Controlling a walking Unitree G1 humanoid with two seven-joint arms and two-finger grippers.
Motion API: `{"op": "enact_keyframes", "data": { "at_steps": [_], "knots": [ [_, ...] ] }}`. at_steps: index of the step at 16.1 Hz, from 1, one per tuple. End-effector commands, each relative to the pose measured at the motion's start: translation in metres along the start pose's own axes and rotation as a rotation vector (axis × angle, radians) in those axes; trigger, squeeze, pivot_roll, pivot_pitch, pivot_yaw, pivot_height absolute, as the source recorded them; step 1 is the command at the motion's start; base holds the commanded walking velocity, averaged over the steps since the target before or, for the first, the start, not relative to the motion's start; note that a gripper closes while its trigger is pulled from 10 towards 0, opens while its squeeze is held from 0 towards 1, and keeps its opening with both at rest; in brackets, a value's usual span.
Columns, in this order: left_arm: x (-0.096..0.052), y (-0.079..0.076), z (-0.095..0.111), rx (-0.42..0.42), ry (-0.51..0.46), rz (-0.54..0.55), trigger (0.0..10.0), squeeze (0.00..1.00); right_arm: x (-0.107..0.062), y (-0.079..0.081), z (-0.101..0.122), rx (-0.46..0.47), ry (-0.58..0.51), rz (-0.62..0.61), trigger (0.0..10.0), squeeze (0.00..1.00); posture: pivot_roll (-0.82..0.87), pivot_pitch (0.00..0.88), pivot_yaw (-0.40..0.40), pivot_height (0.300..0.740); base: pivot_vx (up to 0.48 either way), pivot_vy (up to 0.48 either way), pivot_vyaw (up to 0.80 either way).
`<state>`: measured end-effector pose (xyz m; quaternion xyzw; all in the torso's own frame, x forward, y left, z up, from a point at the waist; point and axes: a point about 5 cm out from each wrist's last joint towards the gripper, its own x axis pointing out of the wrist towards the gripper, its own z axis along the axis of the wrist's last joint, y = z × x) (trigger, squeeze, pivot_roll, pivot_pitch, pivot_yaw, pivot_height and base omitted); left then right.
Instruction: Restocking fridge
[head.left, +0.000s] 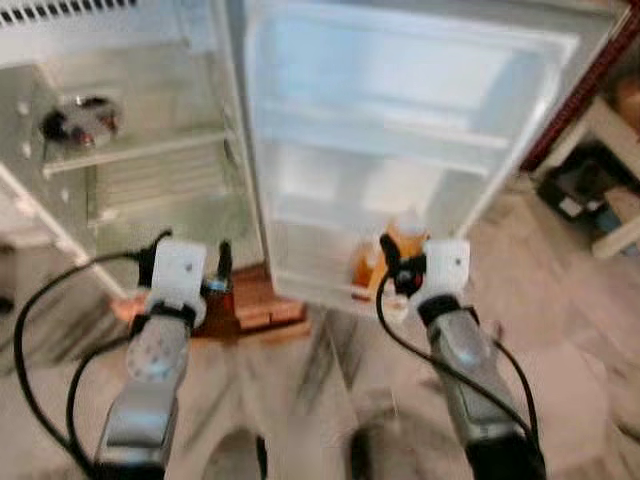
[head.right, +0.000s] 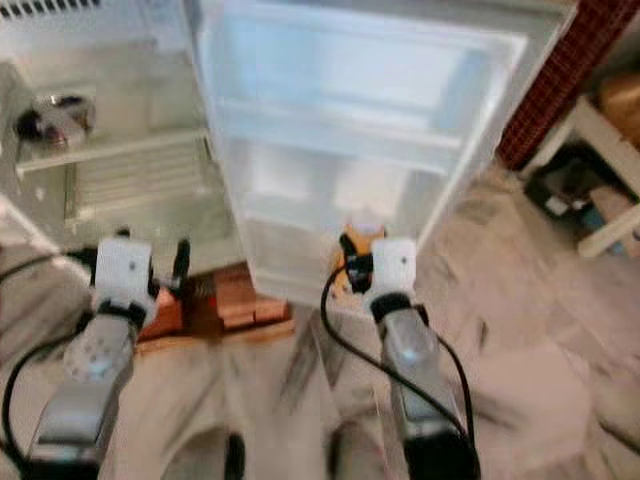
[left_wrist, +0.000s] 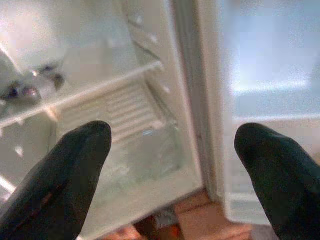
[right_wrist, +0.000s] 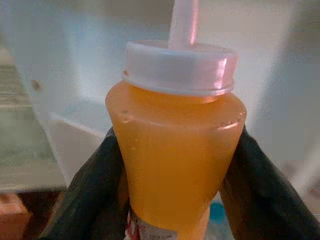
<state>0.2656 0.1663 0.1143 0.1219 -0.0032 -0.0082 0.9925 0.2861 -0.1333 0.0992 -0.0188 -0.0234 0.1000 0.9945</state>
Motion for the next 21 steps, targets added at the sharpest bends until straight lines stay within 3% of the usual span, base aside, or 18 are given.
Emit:
{"op": "enact_keyframes", "data": {
  "at_steps": [1, 3, 4, 7, 12, 21],
  "knots": [
    [-0.006, -0.002, -0.007, -0.015, 0.036, 0.002, 10.0, 0.00, -0.007, -0.005, -0.005, 0.009, 0.013, -0.034, 10.0, 0.00, 0.14, 0.161, -0.047, 0.740, 0.000, 0.000, 0.00],
    [-0.013, 0.003, -0.016, 0.006, 0.064, 0.037, 10.0, 0.00, -0.012, -0.003, -0.008, 0.012, 0.014, -0.034, 10.0, 0.00, 0.13, 0.147, -0.048, 0.740, 0.000, 0.000, 0.00],
    [-0.023, 0.018, -0.028, 0.011, 0.082, 0.105, 10.0, 0.00, -0.013, -0.008, -0.008, 0.018, 0.013, -0.048, 10.0, 0.00, 0.13, 0.155, -0.047, 0.740, 0.000, 0.000, 0.00],
    [-0.024, 0.024, -0.029, -0.006, 0.099, 0.139, 10.0, 0.00, -0.011, -0.012, -0.003, 0.020, -0.001, -0.050, 10.0, 0.00, 0.13, 0.169, -0.055, 0.740, 0.000, 0.000, 0.00],
    [-0.024, 0.019, -0.028, -0.025, 0.099, 0.133, 10.0, 0.00, -0.011, -0.010, 0.000, 0.040, -0.011, -0.037, 10.0, 0.00, 0.13, 0.178, -0.060, 0.740, 0.000, 0.000, 0.00],
    [-0.037, 0.018, -0.032, -0.033, 0.129, 0.114, 10.0, 0.00, -0.018, -0.009, 0.000, 0.051, -0.005, 0.032, 10.0, 0.00, 0.14, 0.177, -0.067, 0.740, 0.000, 0.059, 0.00]
  ]
}}
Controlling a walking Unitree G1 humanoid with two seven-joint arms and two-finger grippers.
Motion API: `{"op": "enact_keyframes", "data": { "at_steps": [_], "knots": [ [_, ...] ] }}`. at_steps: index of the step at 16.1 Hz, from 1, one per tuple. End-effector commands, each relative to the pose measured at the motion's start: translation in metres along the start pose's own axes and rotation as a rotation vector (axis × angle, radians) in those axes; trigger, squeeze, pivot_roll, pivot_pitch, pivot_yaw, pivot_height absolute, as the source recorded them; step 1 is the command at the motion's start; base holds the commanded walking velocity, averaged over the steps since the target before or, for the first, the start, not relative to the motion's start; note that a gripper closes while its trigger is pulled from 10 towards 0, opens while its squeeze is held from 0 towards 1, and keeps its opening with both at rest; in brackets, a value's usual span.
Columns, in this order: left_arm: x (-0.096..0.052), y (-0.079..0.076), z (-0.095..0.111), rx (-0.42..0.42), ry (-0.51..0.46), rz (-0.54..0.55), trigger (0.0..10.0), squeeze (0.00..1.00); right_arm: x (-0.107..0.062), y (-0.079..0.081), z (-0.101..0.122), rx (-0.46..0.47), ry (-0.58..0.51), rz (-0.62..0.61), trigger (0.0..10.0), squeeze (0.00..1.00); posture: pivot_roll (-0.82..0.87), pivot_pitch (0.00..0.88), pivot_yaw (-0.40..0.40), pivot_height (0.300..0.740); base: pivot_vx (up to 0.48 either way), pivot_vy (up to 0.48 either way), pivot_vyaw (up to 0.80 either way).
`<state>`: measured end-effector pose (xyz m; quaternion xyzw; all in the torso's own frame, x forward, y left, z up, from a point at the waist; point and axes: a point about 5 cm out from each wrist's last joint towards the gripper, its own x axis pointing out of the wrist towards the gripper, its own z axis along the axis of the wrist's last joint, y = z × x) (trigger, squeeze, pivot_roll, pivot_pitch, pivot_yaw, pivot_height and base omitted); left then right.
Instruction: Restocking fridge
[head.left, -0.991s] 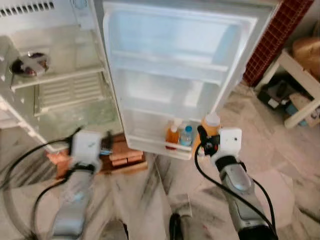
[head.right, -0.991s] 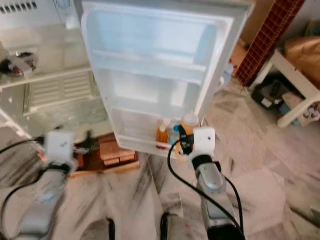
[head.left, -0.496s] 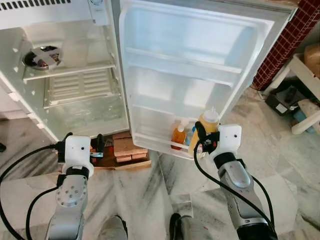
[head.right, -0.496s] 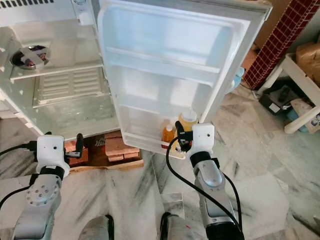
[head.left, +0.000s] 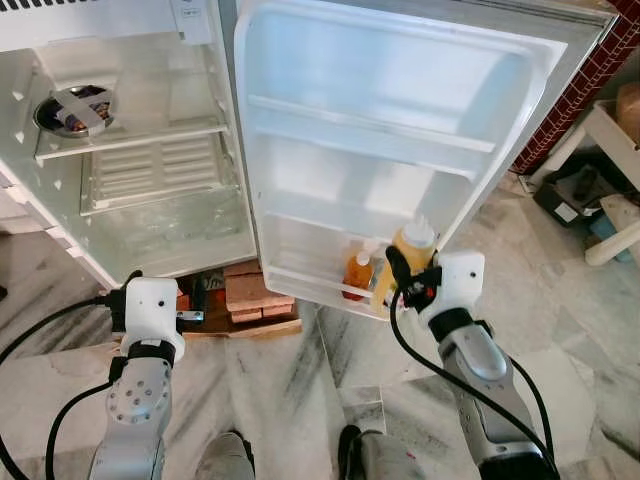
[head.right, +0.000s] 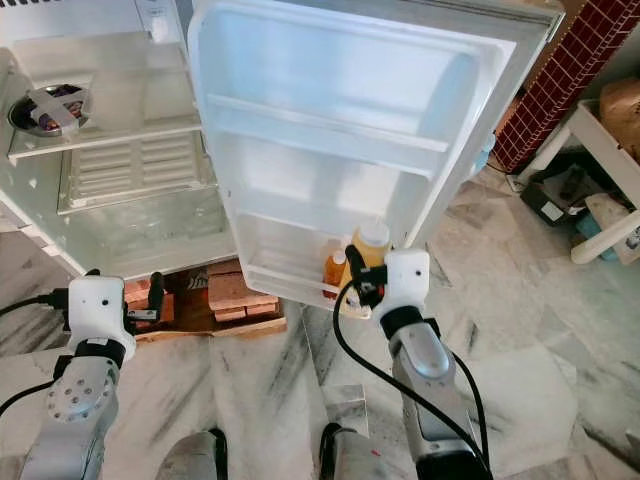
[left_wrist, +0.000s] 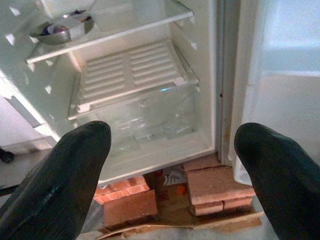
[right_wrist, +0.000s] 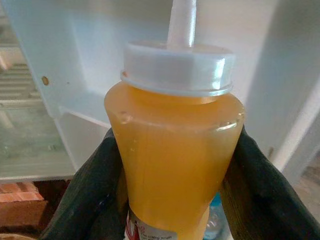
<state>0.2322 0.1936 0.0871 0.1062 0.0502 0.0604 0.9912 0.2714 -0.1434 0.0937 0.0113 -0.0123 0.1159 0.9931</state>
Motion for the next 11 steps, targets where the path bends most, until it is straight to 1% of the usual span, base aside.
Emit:
{"op": "enact_keyframes", "data": {
  "at_steps": [1, 2, 3, 6, 11],
  "knots": [
    [-0.0027, -0.0011, -0.0005, -0.004, 0.010, -0.016, 10.0, 0.00, -0.0013, -0.0031, 0.0050, -0.018, -0.017, -0.007, 10.0, 0.00, 0.14, 0.177, -0.067, 0.740, 0.000, 0.266, 0.00],
    [-0.0025, -0.0017, -0.0004, -0.002, 0.009, -0.016, 10.0, 0.00, -0.0011, -0.0026, 0.0052, -0.015, -0.018, -0.009, 10.0, 0.00, 0.14, 0.175, -0.066, 0.740, 0.000, 0.274, 0.00],
    [-0.0011, -0.0028, 0.0014, -0.002, 0.002, -0.021, 10.0, 0.00, -0.0006, -0.0008, 0.0064, -0.012, -0.022, -0.004, 10.0, 0.00, 0.13, 0.173, -0.064, 0.740, 0.240, 0.274, 0.00],
    [0.0011, -0.0021, 0.0023, -0.004, -0.001, -0.022, 10.0, 0.00, 0.0000, 0.0012, 0.0070, 0.005, -0.025, 0.018, 10.0, 0.00, 0.13, 0.172, -0.064, 0.740, 0.286, 0.329, 0.00],
    [0.0000, -0.0042, 0.0013, -0.001, 0.001, -0.030, 10.0, 0.00, -0.0012, 0.0000, 0.0060, -0.009, -0.019, 0.019, 10.0, 0.00, 0.13, 0.176, -0.065, 0.740, 0.299, 0.342, 0.00]
  ]
}}
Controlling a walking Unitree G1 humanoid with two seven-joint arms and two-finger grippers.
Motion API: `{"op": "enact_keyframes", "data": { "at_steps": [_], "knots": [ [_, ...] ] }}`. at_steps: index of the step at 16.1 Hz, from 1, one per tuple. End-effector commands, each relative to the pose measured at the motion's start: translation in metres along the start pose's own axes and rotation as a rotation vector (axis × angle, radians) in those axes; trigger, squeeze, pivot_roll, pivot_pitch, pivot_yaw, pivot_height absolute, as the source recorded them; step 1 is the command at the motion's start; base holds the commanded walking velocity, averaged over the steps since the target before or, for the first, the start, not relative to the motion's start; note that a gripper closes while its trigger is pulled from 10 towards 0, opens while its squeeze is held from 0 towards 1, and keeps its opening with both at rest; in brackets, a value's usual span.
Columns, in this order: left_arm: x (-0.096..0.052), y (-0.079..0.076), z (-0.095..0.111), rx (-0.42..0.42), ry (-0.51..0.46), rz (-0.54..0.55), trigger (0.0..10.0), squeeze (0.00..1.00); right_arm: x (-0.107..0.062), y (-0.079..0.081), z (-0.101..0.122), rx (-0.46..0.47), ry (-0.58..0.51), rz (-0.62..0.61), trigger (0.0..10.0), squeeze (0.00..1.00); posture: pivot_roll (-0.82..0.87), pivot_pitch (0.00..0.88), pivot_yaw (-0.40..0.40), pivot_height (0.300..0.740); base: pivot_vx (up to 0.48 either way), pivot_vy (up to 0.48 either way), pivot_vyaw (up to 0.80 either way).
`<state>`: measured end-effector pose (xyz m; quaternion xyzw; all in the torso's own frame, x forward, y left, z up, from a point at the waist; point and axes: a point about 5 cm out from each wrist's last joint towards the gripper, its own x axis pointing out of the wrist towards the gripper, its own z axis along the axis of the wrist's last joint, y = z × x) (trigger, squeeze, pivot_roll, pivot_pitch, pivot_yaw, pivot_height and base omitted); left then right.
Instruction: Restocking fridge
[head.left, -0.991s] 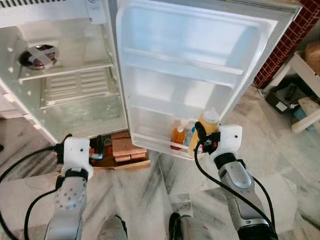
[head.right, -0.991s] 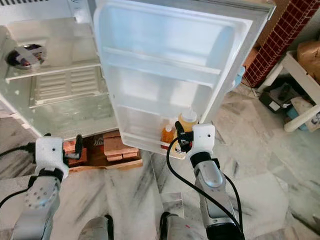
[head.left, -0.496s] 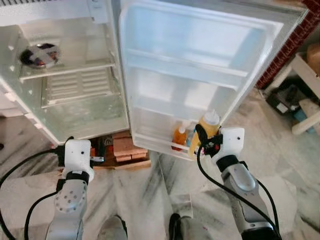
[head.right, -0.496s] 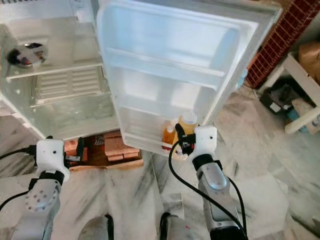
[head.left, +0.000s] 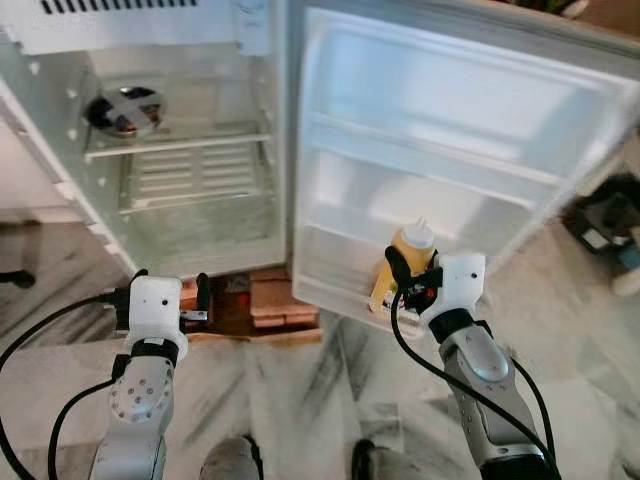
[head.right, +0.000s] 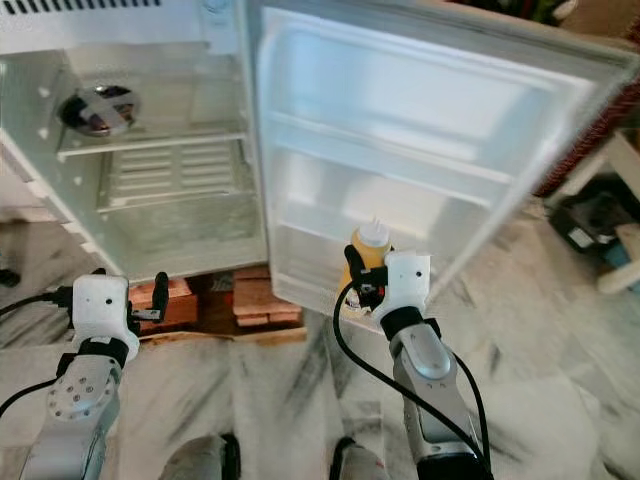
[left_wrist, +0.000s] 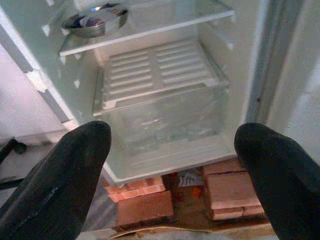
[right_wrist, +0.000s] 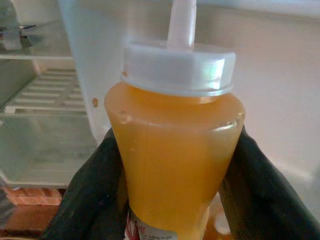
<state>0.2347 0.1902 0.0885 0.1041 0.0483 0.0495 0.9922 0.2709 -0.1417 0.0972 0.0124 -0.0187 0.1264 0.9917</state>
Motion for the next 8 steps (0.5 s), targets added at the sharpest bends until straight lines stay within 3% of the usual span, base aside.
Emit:
{"op": "enact_keyframes", "data": {
  "at_steps": [1, 4, 8],
  "knots": [
    [-0.0012, -0.0025, -0.0008, 0.001, 0.007, -0.012, 10.0, 0.00, -0.0012, -0.0019, 0.0035, -0.015, -0.008, -0.004, 10.0, 0.00, 0.13, 0.175, -0.066, 0.740, 0.311, 0.262, 0.00],
    [-0.0002, -0.0033, -0.0001, 0.003, 0.002, -0.021, 10.0, 0.00, -0.0012, -0.0032, 0.0038, -0.021, -0.009, -0.012, 10.0, 0.00, 0.12, 0.178, -0.066, 0.740, 0.316, 0.247, 0.00],
    [0.0000, -0.0062, -0.0004, 0.004, 0.008, -0.036, 10.0, 0.00, -0.0021, -0.0066, 0.0030, -0.037, -0.006, -0.036, 10.0, 0.00, 0.12, 0.180, -0.065, 0.740, 0.269, 0.000, 0.00]
  ]
}}
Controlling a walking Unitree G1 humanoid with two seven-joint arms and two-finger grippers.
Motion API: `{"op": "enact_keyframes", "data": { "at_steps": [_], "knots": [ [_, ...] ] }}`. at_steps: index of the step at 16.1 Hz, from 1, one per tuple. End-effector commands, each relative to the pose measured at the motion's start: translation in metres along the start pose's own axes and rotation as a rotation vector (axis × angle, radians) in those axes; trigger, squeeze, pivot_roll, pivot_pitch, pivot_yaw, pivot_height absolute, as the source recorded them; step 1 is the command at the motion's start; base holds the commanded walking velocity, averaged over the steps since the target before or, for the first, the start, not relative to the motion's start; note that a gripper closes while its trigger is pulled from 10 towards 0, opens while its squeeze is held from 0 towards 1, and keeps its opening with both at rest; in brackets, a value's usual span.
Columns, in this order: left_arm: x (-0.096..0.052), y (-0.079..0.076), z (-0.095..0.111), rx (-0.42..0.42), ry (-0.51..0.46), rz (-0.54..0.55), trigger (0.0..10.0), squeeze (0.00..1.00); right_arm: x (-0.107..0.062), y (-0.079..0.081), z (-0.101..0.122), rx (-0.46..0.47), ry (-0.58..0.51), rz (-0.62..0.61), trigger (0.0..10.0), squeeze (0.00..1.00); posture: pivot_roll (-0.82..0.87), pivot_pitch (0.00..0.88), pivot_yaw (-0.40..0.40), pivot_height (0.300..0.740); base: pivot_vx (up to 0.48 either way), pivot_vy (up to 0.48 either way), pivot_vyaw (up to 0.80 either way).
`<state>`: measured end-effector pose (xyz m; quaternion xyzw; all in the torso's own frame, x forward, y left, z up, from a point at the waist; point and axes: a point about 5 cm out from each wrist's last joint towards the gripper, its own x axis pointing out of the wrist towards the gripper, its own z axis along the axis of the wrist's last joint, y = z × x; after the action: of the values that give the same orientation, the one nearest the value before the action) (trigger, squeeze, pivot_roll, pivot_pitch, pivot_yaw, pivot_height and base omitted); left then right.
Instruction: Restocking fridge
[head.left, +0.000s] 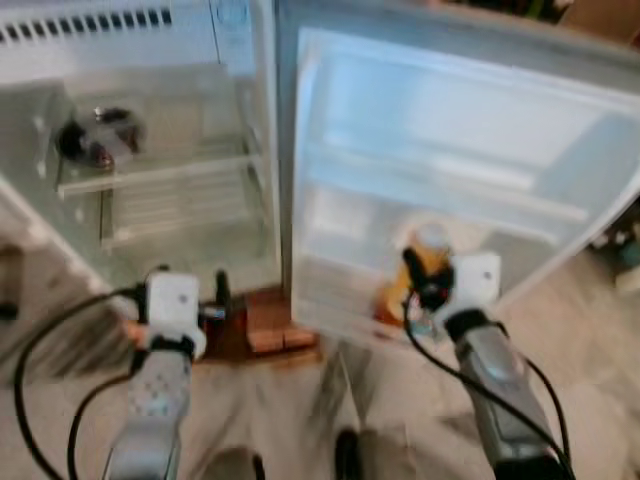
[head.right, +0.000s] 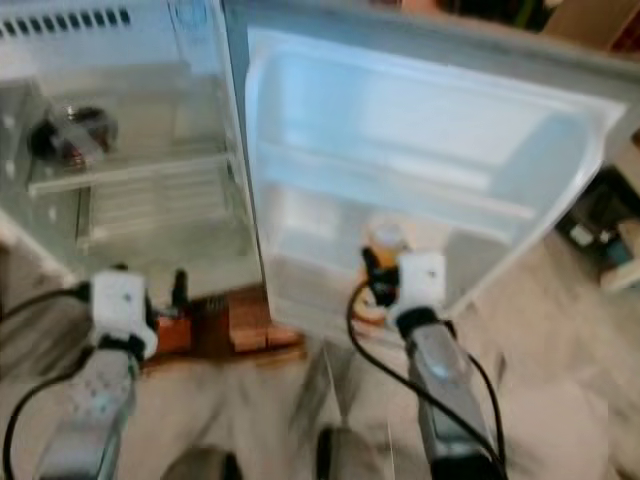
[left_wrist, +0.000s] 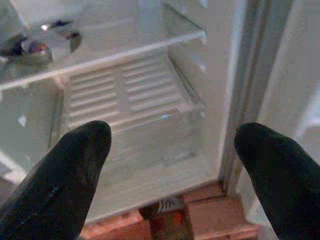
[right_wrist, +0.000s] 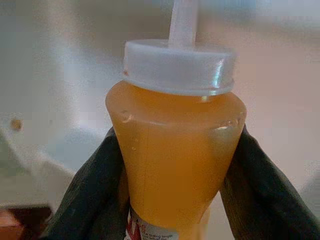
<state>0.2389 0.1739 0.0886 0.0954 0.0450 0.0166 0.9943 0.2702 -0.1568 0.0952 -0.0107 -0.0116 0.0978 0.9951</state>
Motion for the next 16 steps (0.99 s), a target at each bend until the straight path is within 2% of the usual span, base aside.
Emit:
{"op": "enact_keyframes", "data": {
  "at_steps": [1, 6, 11, 16],
  "knots": [
    [-0.0032, 0.0094, -0.0043, 0.019, 0.022, 0.028, 10.0, 0.00, 0.0019, 0.0071, 0.0049, 0.005, -0.025, 0.017, 10.0, 0.00, 0.12, 0.181, -0.065, 0.740, 0.000, 0.000, 0.00],
    [-0.0020, 0.0070, -0.0016, 0.051, -0.002, 0.024, 10.0, 0.00, 0.0042, -0.0004, 0.0024, 0.007, -0.011, -0.035, 10.0, 0.00, 0.13, 0.177, -0.065, 0.740, 0.000, 0.000, 0.00],
    [-0.0023, 0.0045, -0.0027, 0.069, 0.005, 0.015, 10.0, 0.00, 0.0061, 0.0044, 0.0005, 0.027, -0.008, -0.026, 10.0, 0.00, 0.13, 0.174, -0.064, 0.740, 0.000, 0.000, 0.00],
    [-0.0017, 0.0031, -0.0027, 0.075, 0.005, 0.016, 10.0, 0.00, 0.0070, 0.0037, -0.0007, 0.027, -0.004, -0.026, 10.0, 0.00, 0.13, 0.180, -0.064, 0.692, 0.000, 0.000, 0.00]
  ]
}}
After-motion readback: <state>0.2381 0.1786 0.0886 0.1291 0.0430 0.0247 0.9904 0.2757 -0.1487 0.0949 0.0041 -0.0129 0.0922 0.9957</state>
